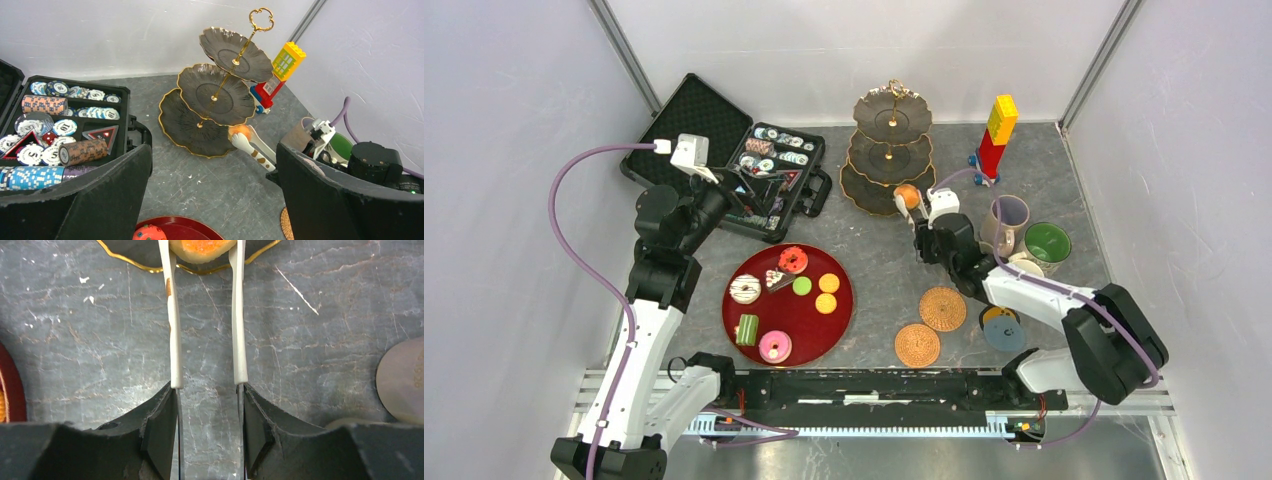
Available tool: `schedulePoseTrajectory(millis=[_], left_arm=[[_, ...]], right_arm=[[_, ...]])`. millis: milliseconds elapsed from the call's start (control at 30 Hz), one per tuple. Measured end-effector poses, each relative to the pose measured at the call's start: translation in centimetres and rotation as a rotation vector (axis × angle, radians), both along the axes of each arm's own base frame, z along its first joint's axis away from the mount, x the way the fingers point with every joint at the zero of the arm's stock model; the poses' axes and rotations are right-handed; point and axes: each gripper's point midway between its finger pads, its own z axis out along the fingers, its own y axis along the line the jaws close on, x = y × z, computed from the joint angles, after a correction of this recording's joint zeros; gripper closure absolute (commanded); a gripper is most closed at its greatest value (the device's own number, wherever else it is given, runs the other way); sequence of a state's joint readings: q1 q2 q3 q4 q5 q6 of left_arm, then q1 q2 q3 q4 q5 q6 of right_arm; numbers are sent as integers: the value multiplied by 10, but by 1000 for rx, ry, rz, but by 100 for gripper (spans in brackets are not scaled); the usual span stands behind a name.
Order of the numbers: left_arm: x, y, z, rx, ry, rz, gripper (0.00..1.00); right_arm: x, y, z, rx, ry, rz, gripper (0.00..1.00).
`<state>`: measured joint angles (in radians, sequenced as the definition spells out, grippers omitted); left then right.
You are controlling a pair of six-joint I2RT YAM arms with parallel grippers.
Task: Serve the afternoon tea
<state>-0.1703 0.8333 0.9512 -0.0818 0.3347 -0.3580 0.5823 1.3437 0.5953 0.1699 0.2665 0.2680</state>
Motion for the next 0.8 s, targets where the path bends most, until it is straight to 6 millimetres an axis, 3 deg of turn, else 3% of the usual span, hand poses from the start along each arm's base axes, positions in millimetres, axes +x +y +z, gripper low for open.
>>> schedulePoseTrajectory(millis=[167,433,600,800], left_arm=[[-1,-1,0,-2,1,-9,0],[0,-3,-2,-24,21,-15,0],[2,-4,-5,-24,34,-17,0],[4,-5,-7,-26,40,-17,0]], right_arm=[[11,6,6,23,-12,-20,62],[38,12,-1,9,0,-81,61],[62,13,2,15,-25,-118,56],[73,7,1,4,-54,-118,52]])
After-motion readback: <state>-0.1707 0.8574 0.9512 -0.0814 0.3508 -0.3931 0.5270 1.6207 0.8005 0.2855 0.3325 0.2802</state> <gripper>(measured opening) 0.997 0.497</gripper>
